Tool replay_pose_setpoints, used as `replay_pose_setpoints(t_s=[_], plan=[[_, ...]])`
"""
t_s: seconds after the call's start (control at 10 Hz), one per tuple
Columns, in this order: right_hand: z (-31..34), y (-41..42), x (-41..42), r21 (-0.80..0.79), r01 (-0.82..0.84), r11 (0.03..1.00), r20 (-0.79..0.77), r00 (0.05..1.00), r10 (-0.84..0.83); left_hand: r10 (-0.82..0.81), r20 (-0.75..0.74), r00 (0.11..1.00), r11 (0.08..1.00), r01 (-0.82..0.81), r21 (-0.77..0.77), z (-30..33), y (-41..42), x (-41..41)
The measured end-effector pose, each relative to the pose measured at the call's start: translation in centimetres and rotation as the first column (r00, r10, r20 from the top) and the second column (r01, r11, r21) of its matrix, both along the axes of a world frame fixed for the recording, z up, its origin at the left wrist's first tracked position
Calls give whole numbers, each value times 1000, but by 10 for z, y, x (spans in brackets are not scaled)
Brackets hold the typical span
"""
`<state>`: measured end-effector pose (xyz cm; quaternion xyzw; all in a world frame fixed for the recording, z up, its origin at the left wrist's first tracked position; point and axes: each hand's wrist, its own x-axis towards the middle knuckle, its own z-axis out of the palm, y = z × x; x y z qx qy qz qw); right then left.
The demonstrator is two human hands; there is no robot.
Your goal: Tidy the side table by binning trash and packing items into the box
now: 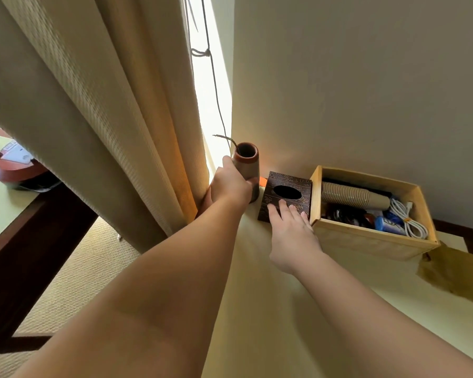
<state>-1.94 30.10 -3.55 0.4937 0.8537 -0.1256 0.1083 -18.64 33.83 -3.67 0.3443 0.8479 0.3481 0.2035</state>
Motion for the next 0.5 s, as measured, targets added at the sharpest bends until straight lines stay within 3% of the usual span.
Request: replay_pose_setpoints(t_s=[0.3,0.4,0.5], plan=[[3,-7,-2,-44,-24,999,93,995,28,-55,33,998,998,54,41,-11,-97,36],[6,-22,0,3,-12,1000,40,999,12,-52,117,992,998,57,-37,-21,-163,58],[9,-56,14,-9,7,1000,-128,992,-8,-87,124,988,992,98,-86,-18,-233,70]])
